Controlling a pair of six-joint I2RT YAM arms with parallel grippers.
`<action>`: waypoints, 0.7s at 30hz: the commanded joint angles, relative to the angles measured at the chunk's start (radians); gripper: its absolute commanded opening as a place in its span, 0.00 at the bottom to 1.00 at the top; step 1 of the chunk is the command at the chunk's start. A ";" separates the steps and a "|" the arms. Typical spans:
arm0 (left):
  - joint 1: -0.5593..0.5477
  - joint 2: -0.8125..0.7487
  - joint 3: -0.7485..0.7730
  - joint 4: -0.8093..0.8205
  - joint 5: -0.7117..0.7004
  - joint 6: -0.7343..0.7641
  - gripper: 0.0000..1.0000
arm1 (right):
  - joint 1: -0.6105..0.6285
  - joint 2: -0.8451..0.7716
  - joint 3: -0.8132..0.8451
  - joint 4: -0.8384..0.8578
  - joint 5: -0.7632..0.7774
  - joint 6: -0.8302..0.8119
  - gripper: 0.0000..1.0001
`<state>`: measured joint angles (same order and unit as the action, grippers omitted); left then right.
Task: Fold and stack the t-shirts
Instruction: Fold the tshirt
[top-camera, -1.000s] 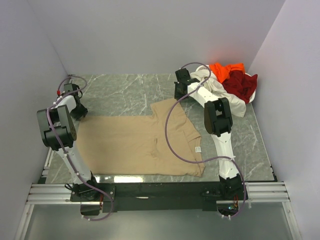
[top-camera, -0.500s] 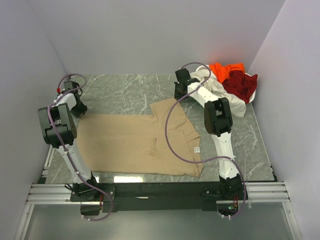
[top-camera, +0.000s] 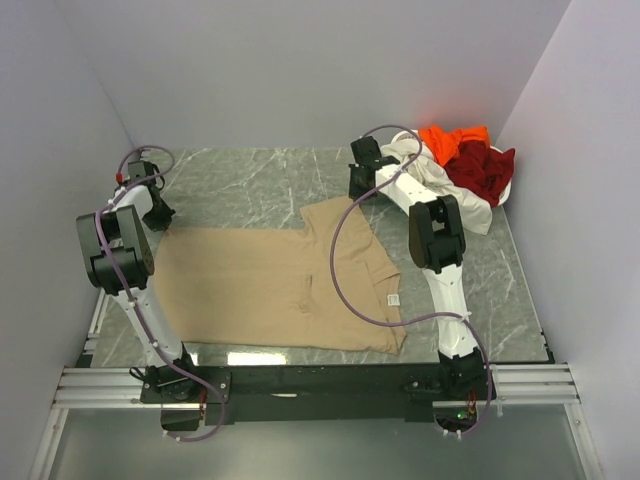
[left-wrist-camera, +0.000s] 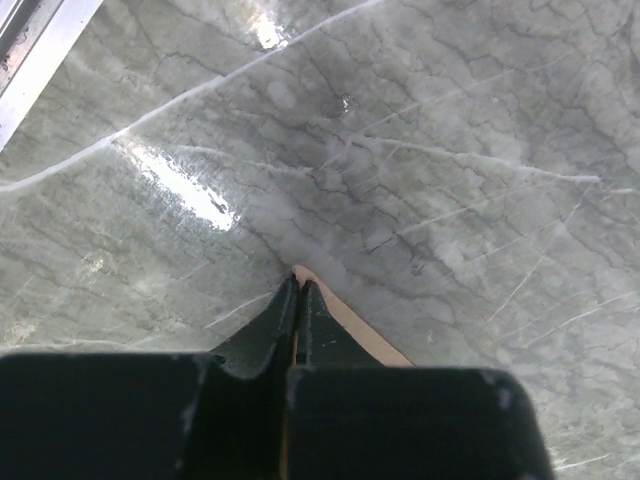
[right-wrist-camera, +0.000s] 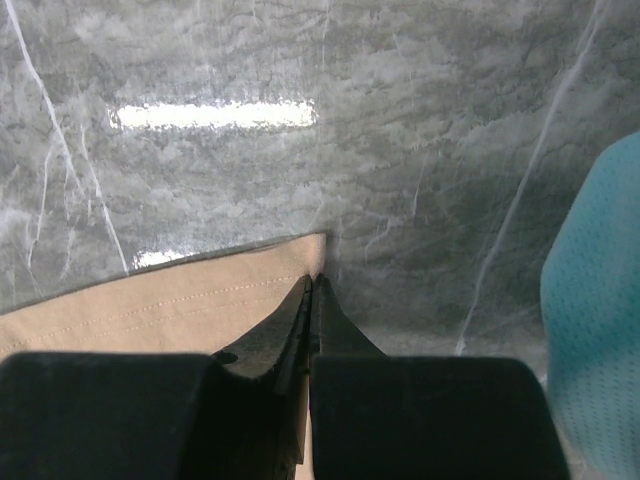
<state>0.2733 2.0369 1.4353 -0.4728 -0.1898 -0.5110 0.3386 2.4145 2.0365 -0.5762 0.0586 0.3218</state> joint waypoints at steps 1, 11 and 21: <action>0.003 0.037 0.019 -0.009 0.003 0.040 0.01 | -0.013 -0.101 0.031 -0.024 -0.016 0.025 0.00; -0.002 -0.009 -0.006 0.002 -0.004 0.112 0.01 | -0.030 -0.167 0.082 -0.039 -0.055 0.059 0.00; -0.040 -0.001 0.128 -0.029 0.039 0.089 0.01 | -0.069 -0.143 0.215 -0.047 -0.078 0.079 0.00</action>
<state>0.2516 2.0407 1.4734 -0.4999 -0.1799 -0.4129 0.2977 2.3005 2.1696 -0.6315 -0.0193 0.3885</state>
